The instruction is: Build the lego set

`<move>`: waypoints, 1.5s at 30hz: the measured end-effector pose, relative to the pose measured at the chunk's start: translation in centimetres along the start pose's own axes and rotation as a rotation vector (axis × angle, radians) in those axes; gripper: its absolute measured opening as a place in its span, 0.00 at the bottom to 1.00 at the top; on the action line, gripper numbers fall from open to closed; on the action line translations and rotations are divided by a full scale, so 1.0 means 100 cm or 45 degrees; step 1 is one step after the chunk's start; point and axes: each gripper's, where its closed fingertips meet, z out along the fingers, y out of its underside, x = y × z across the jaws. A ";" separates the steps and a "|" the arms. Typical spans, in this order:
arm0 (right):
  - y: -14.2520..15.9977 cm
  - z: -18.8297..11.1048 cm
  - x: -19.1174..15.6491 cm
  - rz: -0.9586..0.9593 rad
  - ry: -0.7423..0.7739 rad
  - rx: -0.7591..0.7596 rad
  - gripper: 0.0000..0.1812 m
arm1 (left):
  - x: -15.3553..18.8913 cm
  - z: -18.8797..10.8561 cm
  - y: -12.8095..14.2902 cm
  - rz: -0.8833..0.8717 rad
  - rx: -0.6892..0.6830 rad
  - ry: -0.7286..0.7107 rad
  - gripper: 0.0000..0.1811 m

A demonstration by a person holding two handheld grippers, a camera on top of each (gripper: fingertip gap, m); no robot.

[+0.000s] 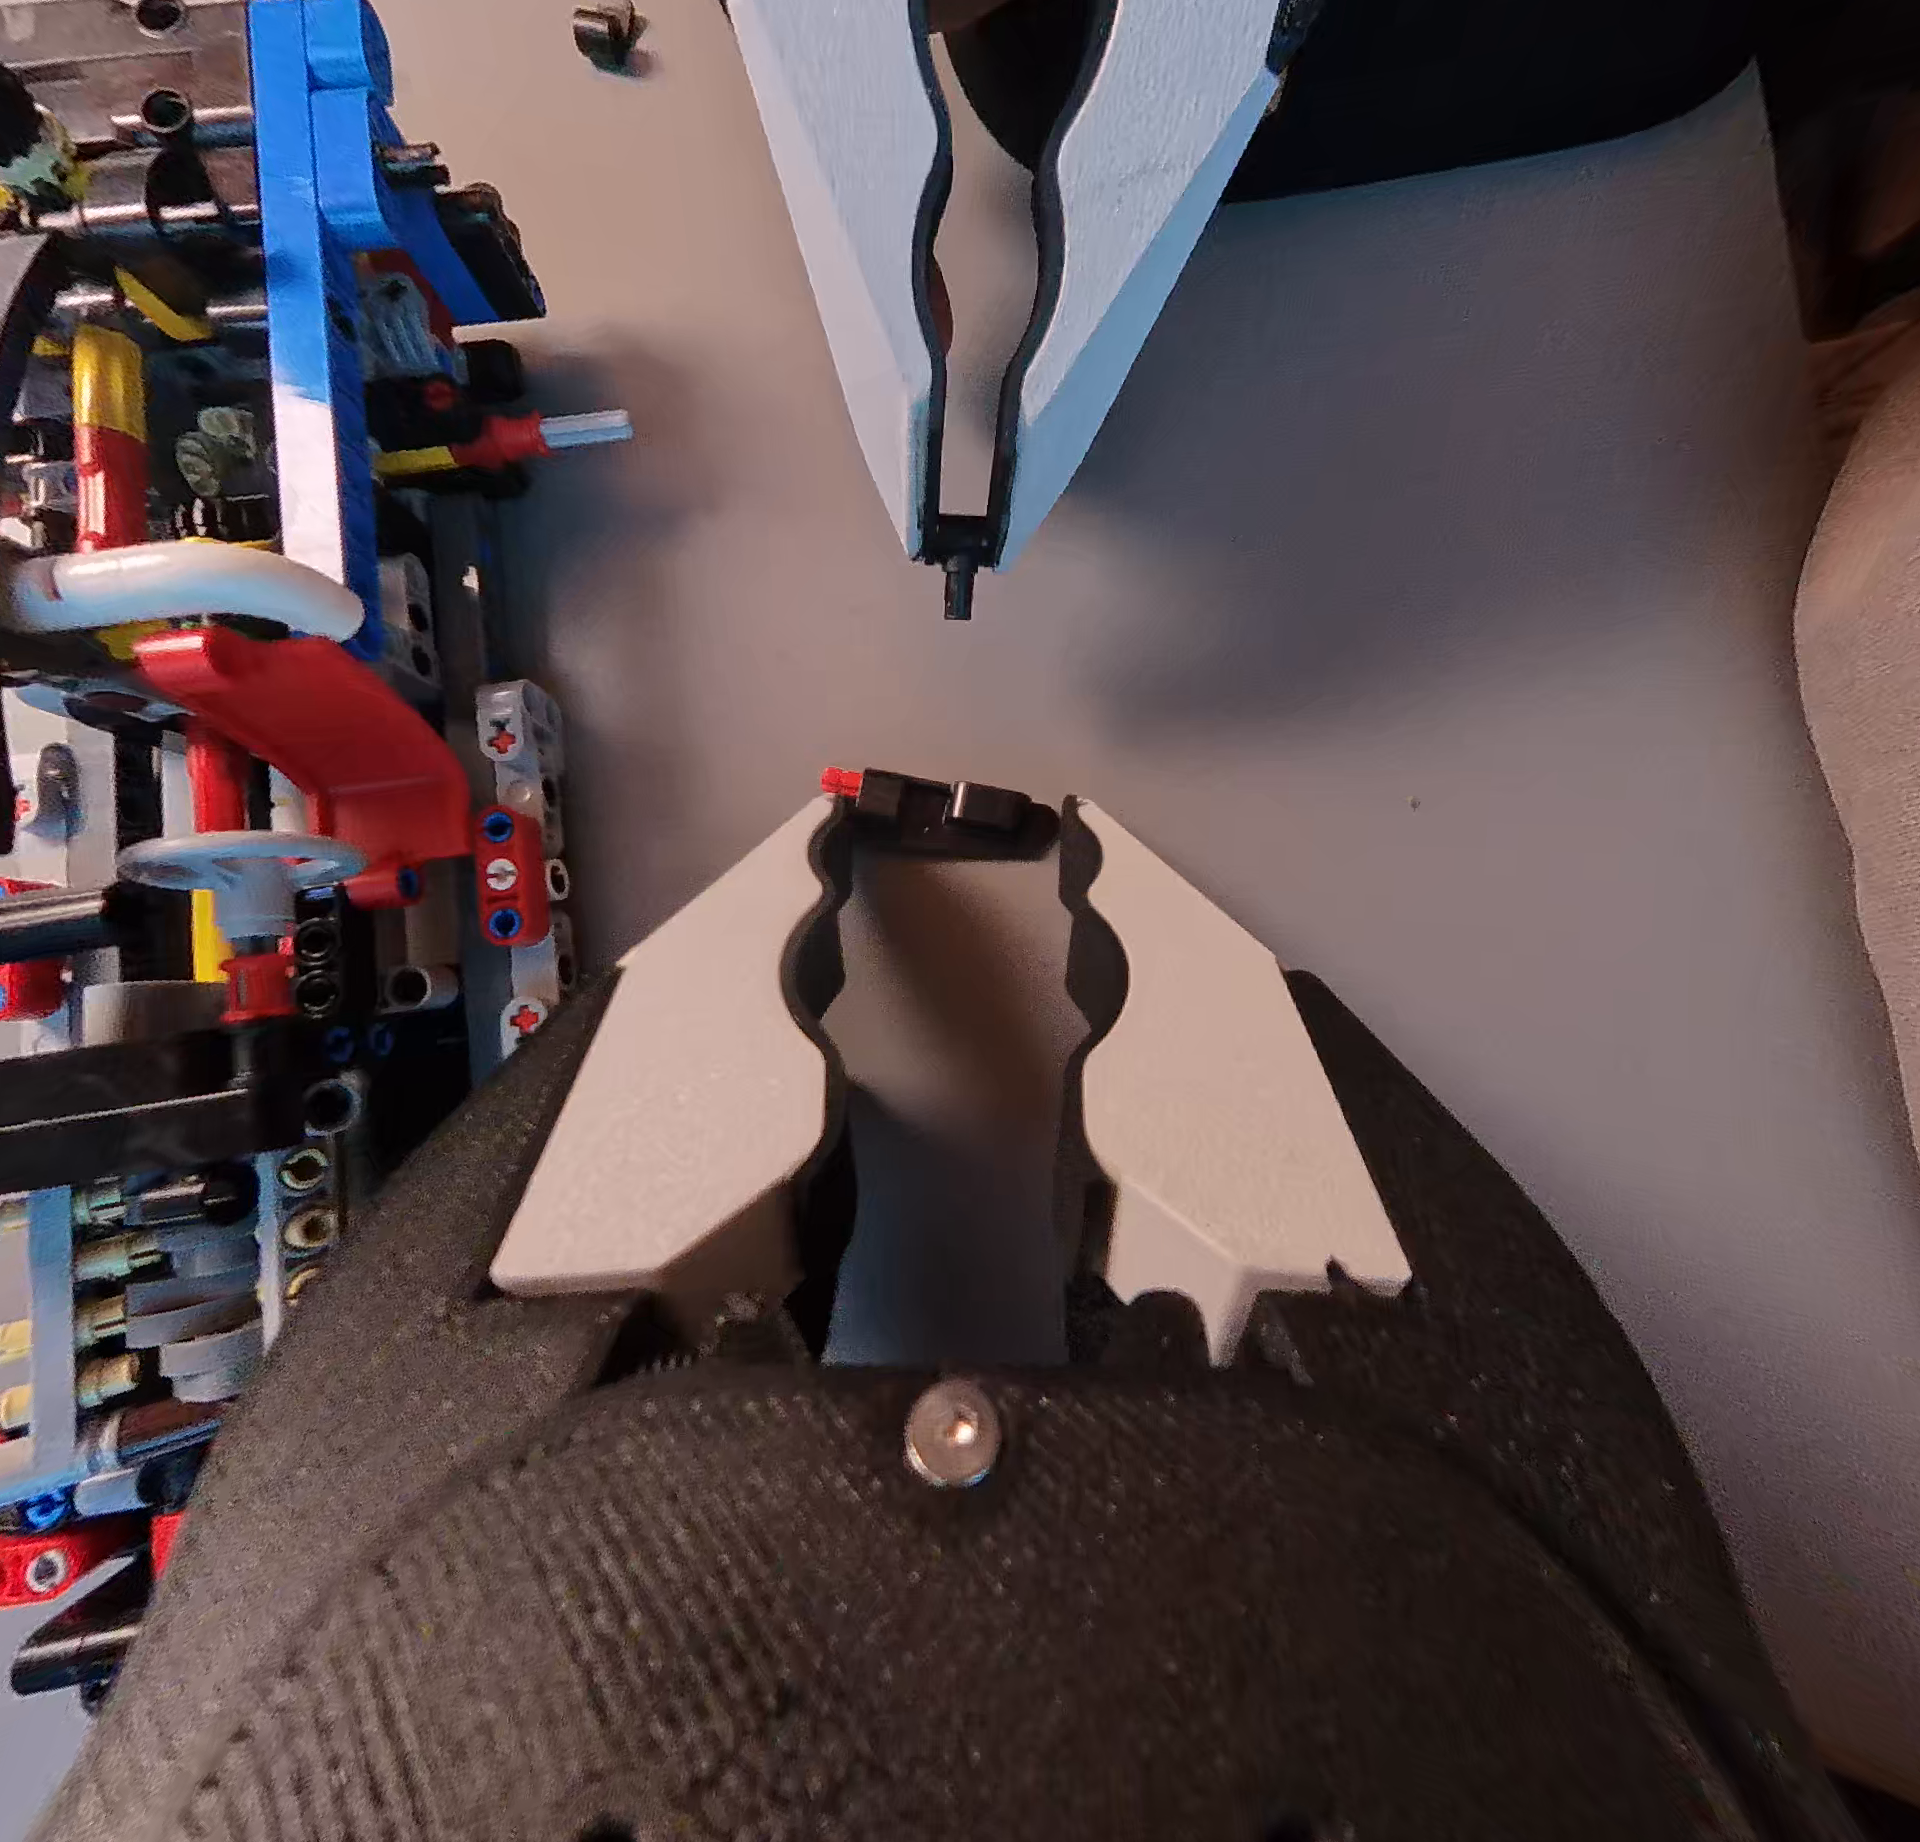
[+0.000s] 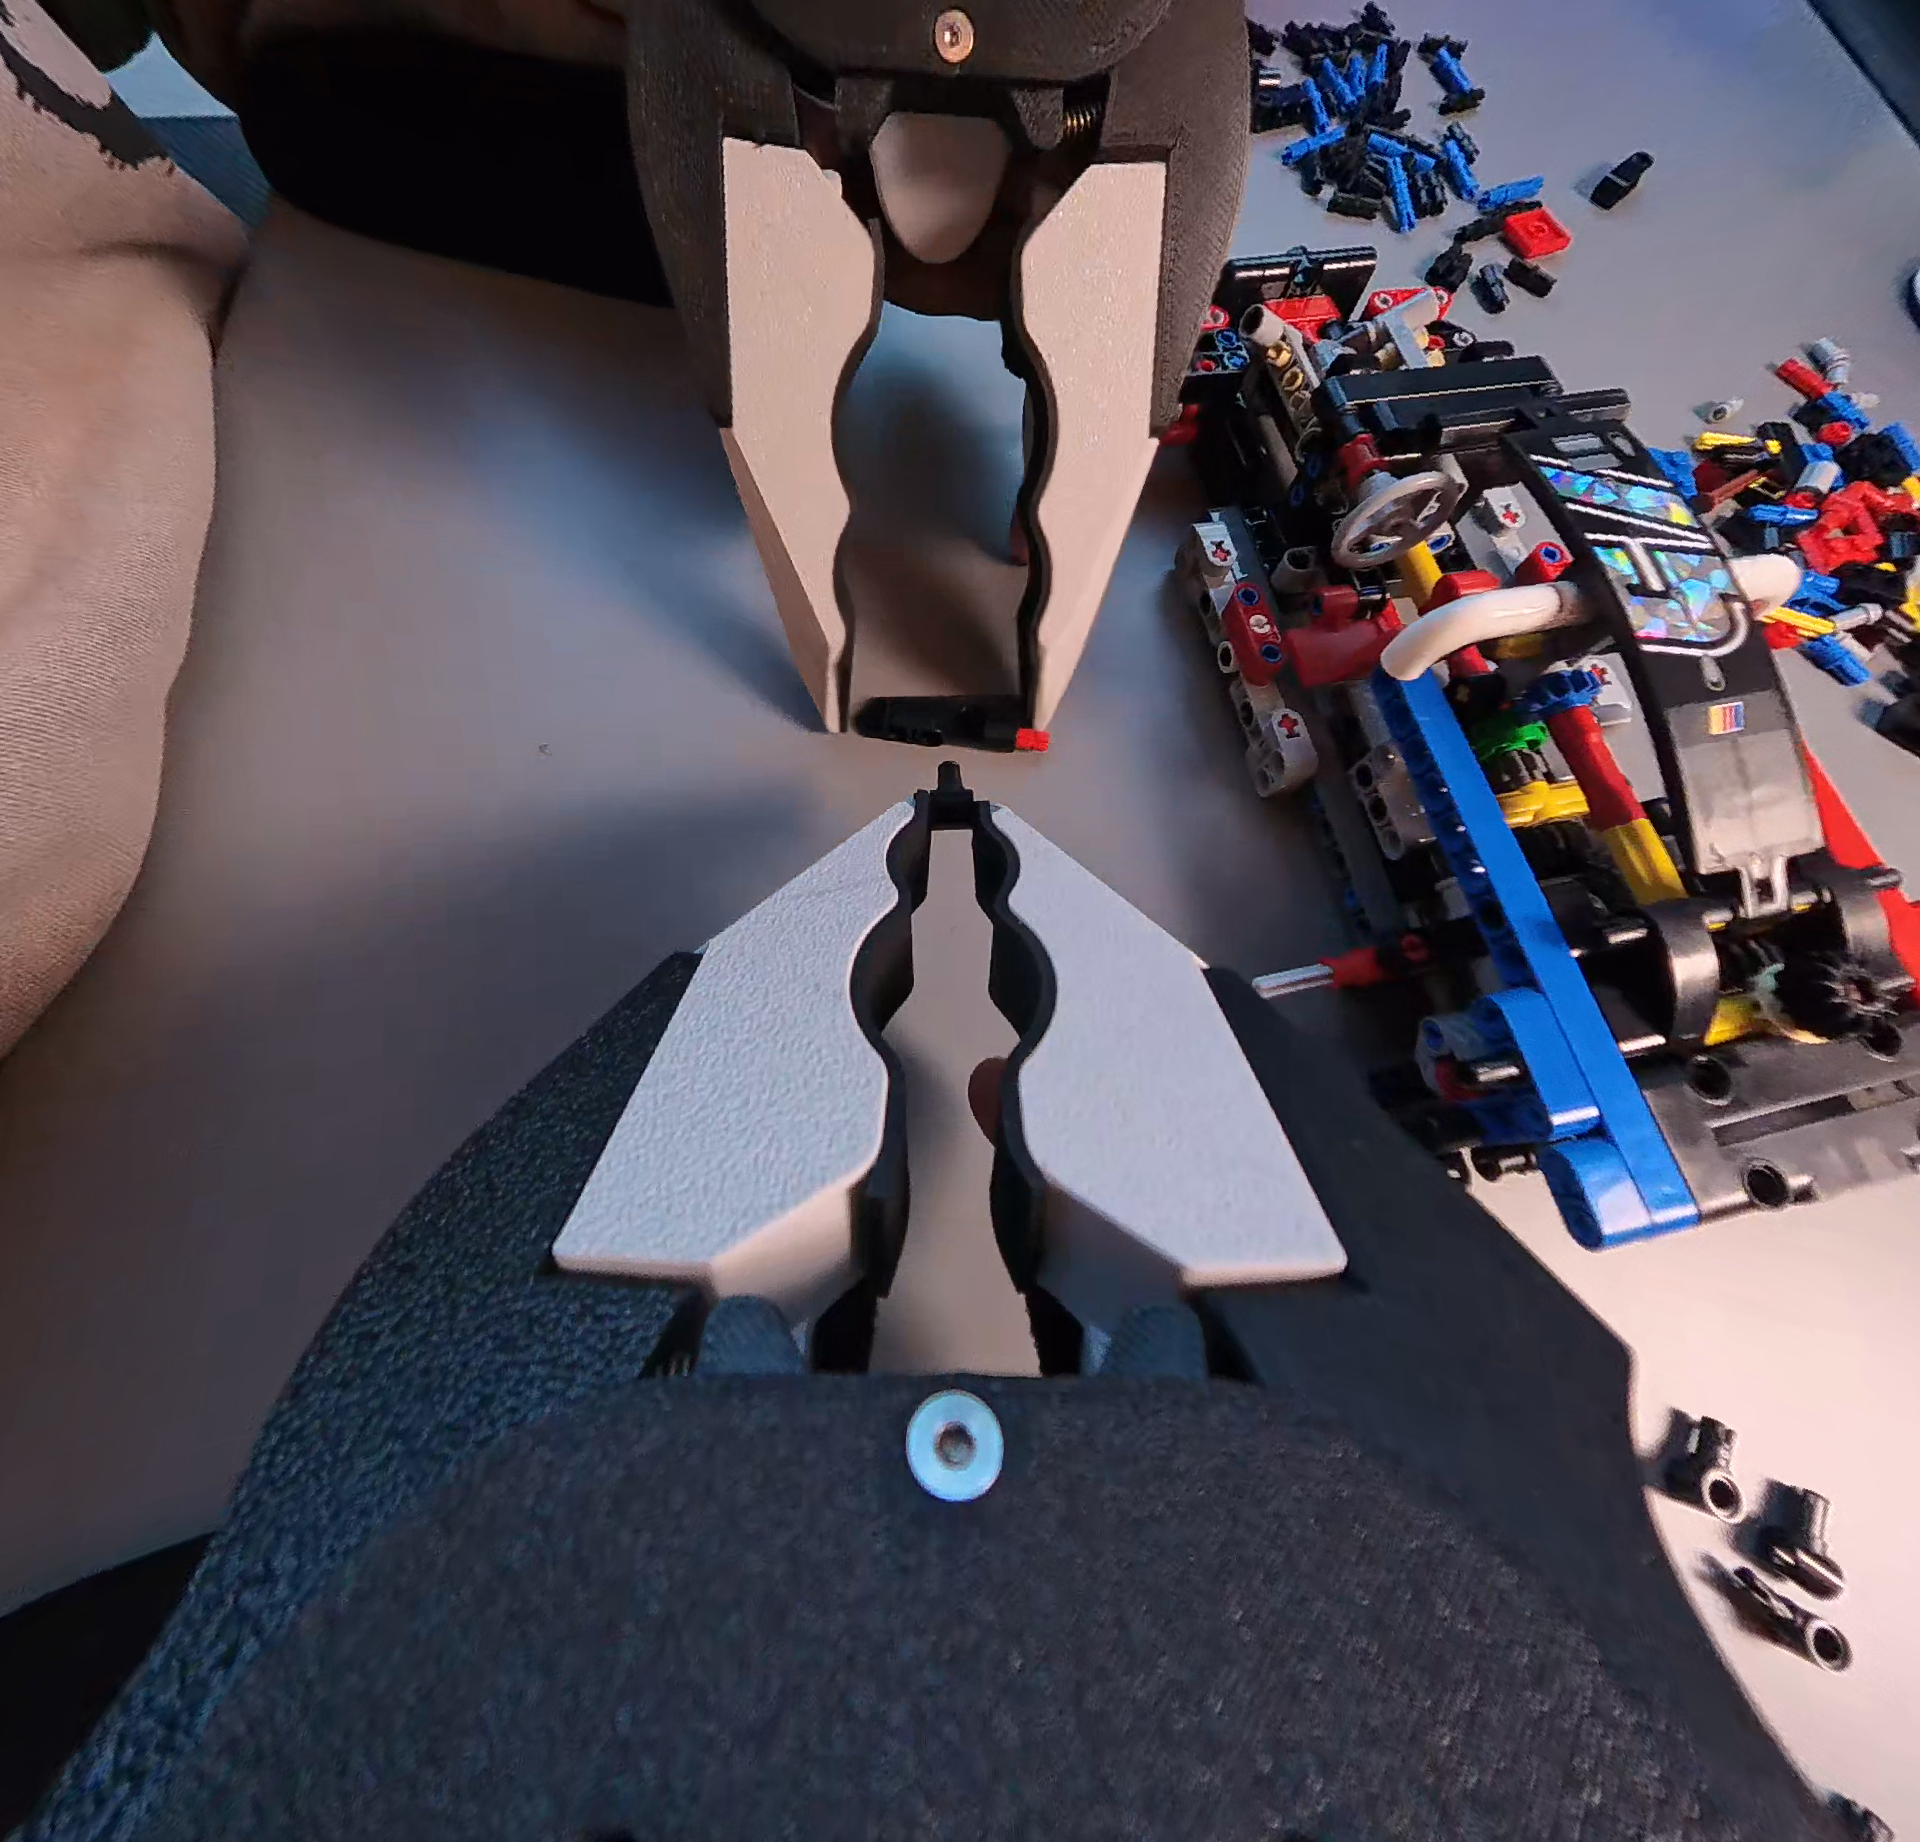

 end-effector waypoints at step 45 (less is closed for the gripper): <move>-0.037 -0.006 0.000 -0.006 0.051 0.199 0.03 | -0.005 -0.043 -0.047 -0.201 0.633 -0.086 0.16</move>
